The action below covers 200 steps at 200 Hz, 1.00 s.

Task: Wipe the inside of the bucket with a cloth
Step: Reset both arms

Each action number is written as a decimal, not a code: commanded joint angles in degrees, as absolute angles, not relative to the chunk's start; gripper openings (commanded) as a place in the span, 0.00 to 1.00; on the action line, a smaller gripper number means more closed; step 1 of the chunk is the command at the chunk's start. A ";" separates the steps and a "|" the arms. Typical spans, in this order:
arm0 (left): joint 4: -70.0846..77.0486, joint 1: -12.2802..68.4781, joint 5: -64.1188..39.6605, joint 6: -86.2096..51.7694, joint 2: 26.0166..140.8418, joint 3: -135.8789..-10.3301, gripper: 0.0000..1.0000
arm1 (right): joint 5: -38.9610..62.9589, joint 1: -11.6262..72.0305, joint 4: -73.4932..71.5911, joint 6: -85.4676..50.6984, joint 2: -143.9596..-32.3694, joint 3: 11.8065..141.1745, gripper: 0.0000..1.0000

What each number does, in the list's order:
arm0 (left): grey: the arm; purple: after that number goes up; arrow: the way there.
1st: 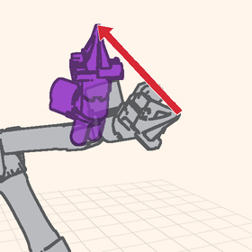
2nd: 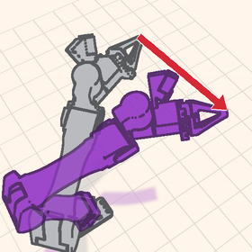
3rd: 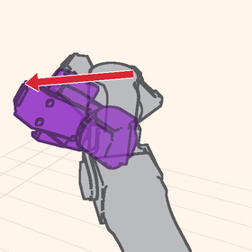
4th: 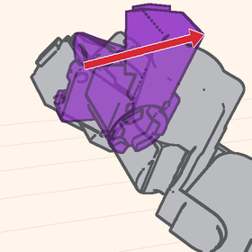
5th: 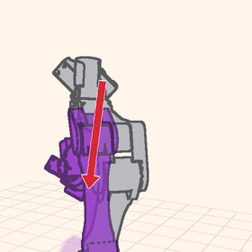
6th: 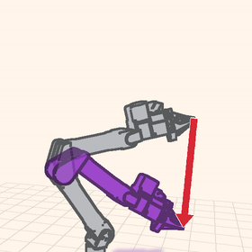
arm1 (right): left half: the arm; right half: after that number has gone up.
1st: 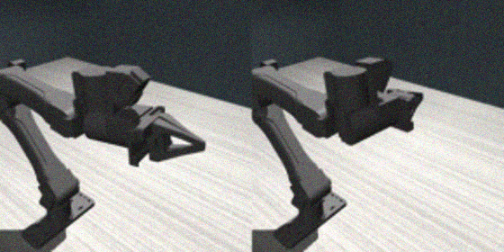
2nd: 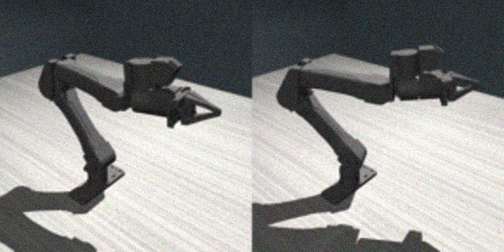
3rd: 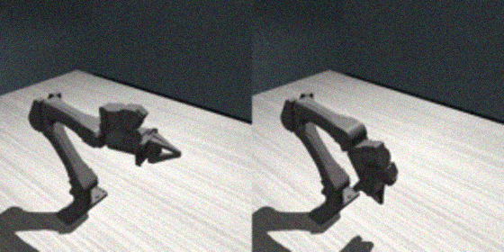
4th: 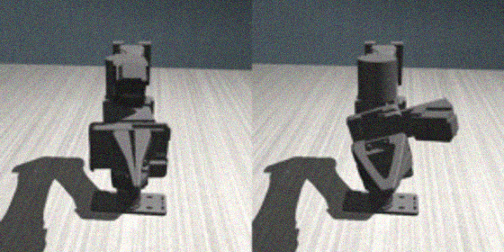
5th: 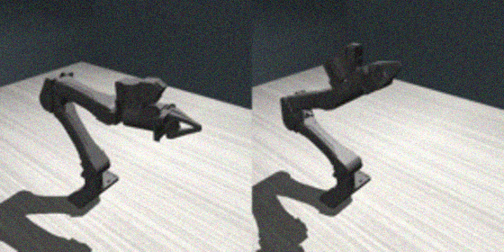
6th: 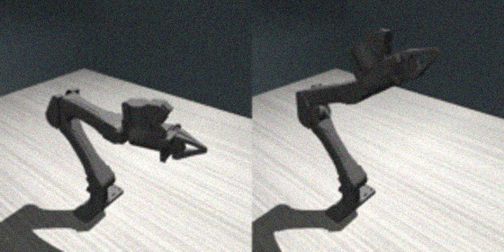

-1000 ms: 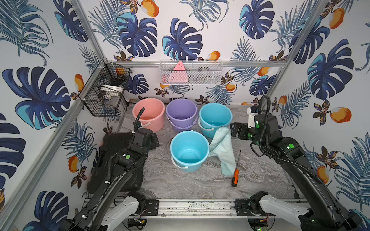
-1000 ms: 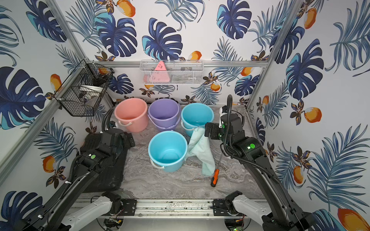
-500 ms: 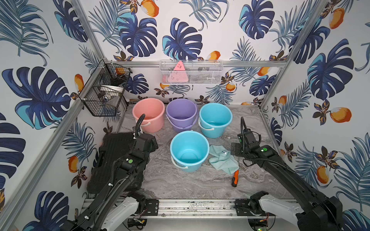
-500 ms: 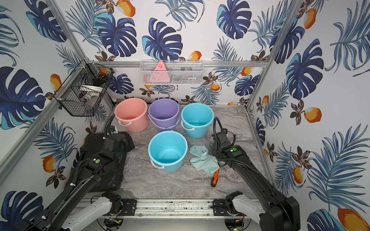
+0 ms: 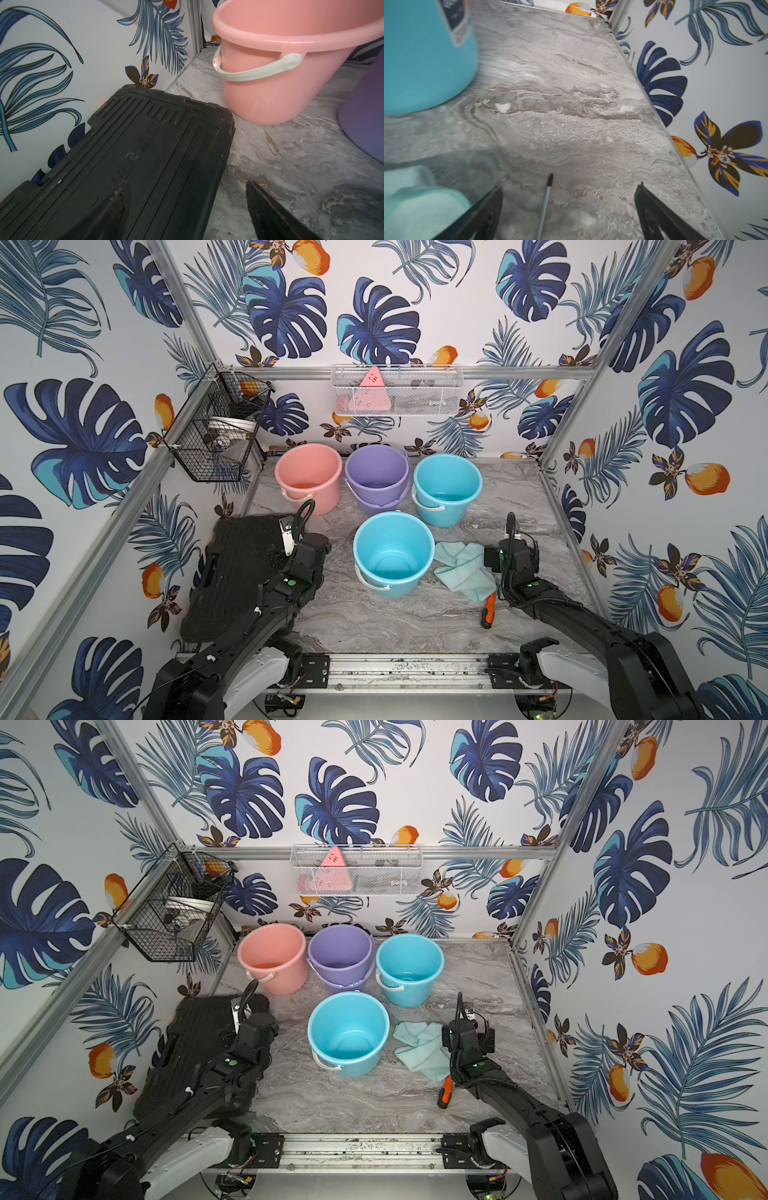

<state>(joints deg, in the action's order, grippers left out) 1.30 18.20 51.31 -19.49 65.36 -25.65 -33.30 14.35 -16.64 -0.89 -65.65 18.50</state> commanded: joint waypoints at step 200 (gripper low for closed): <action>60.06 6.51 14.59 1.31 94.53 -20.12 0.99 | -10.73 0.35 -56.45 -3.83 -95.08 22.40 0.99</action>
